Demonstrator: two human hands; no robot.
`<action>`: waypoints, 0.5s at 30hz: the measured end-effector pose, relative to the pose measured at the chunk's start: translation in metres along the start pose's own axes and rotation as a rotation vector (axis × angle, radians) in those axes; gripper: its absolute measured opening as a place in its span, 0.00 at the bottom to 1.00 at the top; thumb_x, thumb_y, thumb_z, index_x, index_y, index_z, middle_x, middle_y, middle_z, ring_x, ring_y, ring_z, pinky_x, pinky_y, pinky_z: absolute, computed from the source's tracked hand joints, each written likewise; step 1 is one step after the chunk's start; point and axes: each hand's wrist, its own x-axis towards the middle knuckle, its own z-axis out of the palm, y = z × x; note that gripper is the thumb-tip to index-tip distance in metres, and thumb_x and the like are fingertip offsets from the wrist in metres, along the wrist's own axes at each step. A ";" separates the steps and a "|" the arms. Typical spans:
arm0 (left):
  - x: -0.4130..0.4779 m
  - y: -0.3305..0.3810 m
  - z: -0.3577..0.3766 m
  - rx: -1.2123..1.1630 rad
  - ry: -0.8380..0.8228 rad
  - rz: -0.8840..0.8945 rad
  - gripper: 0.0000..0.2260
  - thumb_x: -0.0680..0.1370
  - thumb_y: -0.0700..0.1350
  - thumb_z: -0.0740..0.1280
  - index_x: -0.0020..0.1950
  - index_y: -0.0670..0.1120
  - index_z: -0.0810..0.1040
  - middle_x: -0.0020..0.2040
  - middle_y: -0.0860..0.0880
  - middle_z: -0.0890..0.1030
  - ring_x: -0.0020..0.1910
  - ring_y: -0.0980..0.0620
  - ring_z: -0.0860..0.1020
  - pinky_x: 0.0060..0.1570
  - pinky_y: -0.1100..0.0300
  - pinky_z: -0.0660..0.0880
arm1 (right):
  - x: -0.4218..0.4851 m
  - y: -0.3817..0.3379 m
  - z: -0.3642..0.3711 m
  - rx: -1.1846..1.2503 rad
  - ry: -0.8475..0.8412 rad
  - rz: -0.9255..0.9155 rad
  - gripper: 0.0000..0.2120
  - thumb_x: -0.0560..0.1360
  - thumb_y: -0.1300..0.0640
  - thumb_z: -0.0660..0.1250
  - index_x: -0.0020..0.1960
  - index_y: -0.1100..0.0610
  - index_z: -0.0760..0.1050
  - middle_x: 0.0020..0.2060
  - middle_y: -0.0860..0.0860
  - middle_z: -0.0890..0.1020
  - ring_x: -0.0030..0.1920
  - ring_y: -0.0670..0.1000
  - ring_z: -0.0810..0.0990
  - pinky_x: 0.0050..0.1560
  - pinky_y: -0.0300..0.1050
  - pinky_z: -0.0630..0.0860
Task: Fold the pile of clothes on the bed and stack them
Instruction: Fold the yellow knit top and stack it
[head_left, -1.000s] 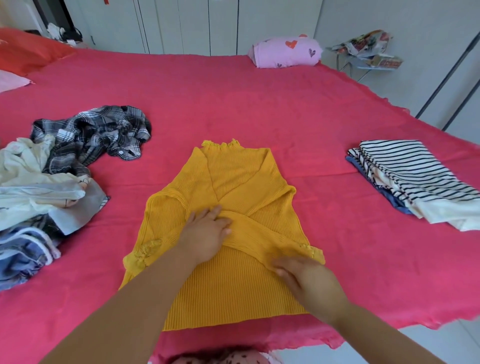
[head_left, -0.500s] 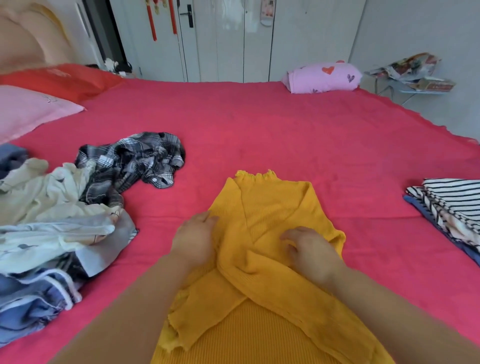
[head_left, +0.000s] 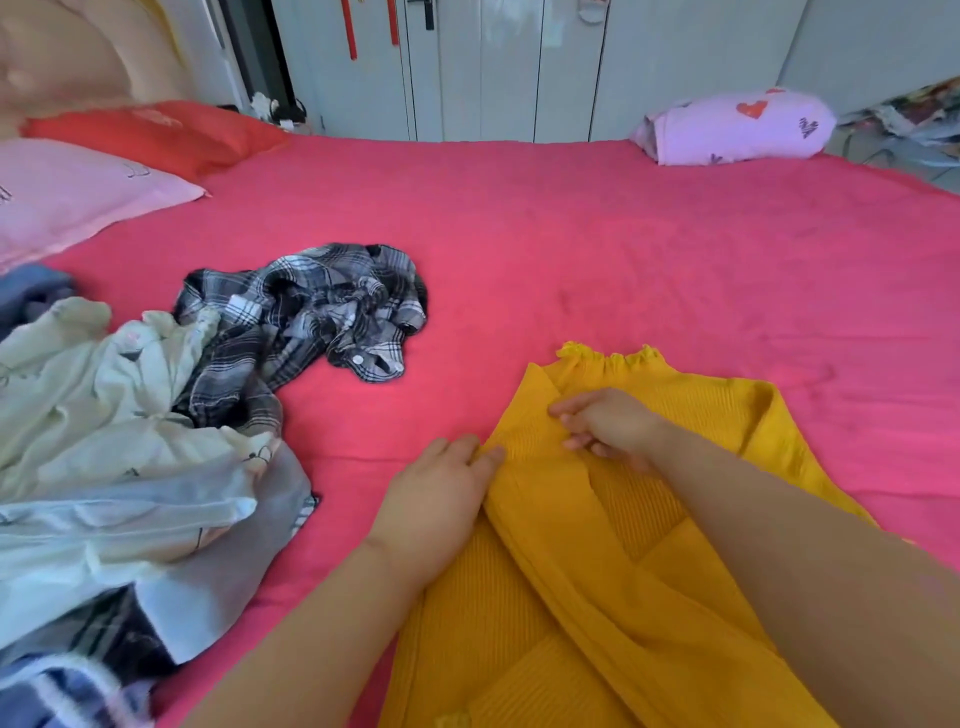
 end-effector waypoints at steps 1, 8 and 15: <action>-0.001 -0.004 -0.002 0.009 0.012 -0.025 0.22 0.81 0.43 0.51 0.75 0.54 0.54 0.72 0.49 0.61 0.68 0.47 0.63 0.63 0.52 0.69 | 0.003 -0.005 -0.001 -0.083 0.003 -0.010 0.13 0.78 0.63 0.58 0.60 0.60 0.76 0.33 0.51 0.78 0.28 0.43 0.76 0.23 0.31 0.67; -0.010 -0.011 0.001 0.057 0.054 -0.011 0.23 0.77 0.42 0.53 0.72 0.52 0.64 0.63 0.49 0.72 0.57 0.47 0.73 0.49 0.53 0.76 | 0.002 -0.017 0.013 -0.532 0.262 -0.117 0.17 0.74 0.55 0.67 0.59 0.64 0.72 0.54 0.58 0.79 0.57 0.58 0.76 0.51 0.45 0.72; -0.013 -0.019 0.002 0.189 0.108 0.076 0.23 0.67 0.45 0.54 0.55 0.50 0.81 0.47 0.48 0.81 0.38 0.49 0.79 0.24 0.62 0.73 | 0.017 -0.040 0.021 0.008 0.410 -0.231 0.07 0.73 0.60 0.64 0.38 0.52 0.71 0.35 0.50 0.78 0.40 0.54 0.79 0.48 0.47 0.75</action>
